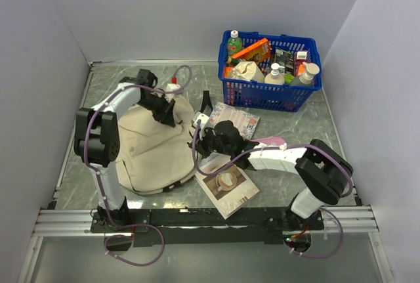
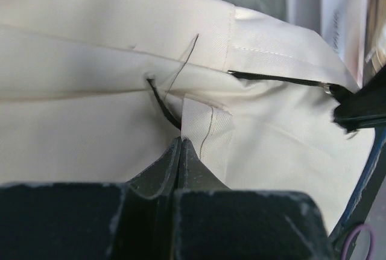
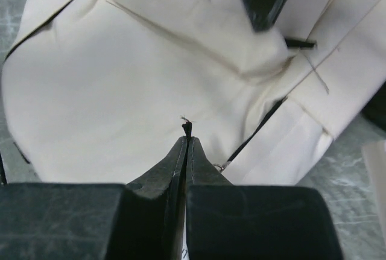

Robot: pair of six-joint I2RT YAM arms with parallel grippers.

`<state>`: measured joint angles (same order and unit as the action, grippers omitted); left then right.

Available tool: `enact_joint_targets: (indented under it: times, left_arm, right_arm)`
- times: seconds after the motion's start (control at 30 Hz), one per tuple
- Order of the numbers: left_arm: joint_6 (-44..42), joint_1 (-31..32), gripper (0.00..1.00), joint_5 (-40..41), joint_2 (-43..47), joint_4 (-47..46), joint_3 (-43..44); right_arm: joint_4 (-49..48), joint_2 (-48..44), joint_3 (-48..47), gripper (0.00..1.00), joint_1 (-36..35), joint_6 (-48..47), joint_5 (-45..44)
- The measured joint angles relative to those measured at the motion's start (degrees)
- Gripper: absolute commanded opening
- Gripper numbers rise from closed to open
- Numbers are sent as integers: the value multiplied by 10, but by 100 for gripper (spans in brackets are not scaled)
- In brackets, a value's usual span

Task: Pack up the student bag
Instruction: Unzip the student bag at the center of the board.

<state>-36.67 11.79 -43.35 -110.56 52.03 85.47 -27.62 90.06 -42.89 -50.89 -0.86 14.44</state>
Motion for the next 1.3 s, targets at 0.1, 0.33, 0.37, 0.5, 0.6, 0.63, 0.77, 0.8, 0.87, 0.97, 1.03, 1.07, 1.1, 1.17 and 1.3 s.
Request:
enact_joint_targets:
  times: [0.1,0.33,0.37,0.5,0.6,0.63,0.77,0.8,0.87,0.97,1.03,1.07,1.1,1.17,1.3]
  left_arm:
    - [15,-32,1,-4,-3,-2,23]
    - [45,-63,1,-3,-3,-20,31]
    - [50,-63,1,-3,-3,-23,30]
    - [92,-67,1,-5,-4,-38,31]
    - [138,-81,1,-11,-9,-46,44]
    - [154,-87,1,-14,-9,-51,47]
    - [195,-119,1,-12,-7,-101,52]
    - [199,-127,2,-11,-2,-111,45]
    - [198,-140,12,-9,16,-117,19]
    - [168,-143,40,-16,43,-83,-10]
    - [134,-137,59,-26,53,-52,-9]
    - [108,-134,76,-33,56,-32,0]
    - [80,-131,83,-40,58,-17,10]
    - [12,-118,95,-52,58,18,43]
    - [-124,-64,99,-67,62,40,86]
  right_arm:
    - [3,-6,-7,0,5,-3,-5]
    - [14,-22,-11,0,7,-4,-10]
    - [16,-24,-11,0,7,-4,-11]
    - [20,-39,-6,0,7,0,-23]
    - [19,-63,7,0,6,10,-50]
    - [20,-68,8,0,7,11,-62]
    - [30,-72,8,0,20,20,-78]
    - [34,-71,7,0,30,26,-75]
    - [42,-67,0,0,50,33,-70]
    - [50,-52,-26,0,75,38,-60]
    - [51,-45,-42,0,84,40,-55]
    - [49,-44,-46,0,85,43,-51]
    - [47,-44,-48,0,87,45,-47]
    - [42,-43,-47,0,87,52,-39]
    - [19,-42,-35,0,87,79,-27]
